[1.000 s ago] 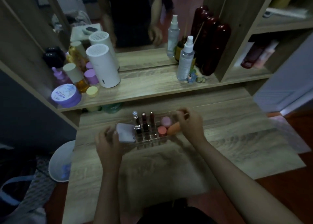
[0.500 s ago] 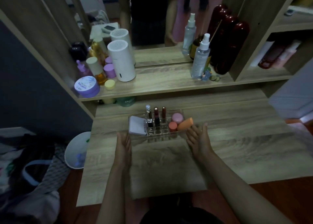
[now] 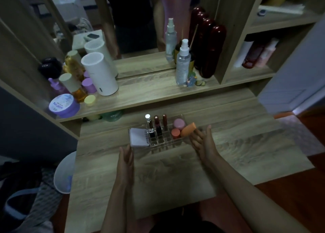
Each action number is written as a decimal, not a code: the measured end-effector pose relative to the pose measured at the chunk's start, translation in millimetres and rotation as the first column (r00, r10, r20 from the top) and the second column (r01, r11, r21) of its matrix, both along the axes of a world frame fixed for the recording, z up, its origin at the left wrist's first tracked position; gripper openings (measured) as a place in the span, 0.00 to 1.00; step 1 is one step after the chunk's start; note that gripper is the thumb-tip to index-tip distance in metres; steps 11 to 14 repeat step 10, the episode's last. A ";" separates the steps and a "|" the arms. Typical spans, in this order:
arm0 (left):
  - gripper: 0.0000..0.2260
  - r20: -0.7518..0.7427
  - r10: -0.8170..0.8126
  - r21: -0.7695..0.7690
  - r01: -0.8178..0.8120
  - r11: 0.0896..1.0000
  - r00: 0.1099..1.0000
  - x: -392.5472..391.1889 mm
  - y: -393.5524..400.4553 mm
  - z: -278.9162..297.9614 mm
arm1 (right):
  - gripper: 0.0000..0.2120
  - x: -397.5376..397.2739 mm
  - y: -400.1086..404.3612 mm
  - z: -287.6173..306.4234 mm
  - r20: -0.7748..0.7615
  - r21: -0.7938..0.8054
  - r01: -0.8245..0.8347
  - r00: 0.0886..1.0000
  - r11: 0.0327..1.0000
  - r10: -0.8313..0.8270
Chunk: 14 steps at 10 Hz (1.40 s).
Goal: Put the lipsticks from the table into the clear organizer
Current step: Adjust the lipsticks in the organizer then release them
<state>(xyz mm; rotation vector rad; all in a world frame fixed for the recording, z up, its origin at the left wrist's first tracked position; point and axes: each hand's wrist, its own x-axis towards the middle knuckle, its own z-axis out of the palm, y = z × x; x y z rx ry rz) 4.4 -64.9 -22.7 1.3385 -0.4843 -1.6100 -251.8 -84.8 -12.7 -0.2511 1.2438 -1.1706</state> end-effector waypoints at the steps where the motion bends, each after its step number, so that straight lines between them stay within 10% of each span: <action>1: 0.22 -0.002 -0.039 -0.002 0.039 0.999 0.999 -19.4 -3.3 -1.0 | 0.34 -19.8 0.5 -0.8 -0.030 -0.010 0.034 0.999 0.999 -0.034; 14: 0.23 0.012 -0.475 0.019 0.475 0.880 0.880 -223.6 -34.2 -4.0 | 0.29 -234.4 5.7 22.5 0.006 -0.062 0.394 0.919 0.917 -0.395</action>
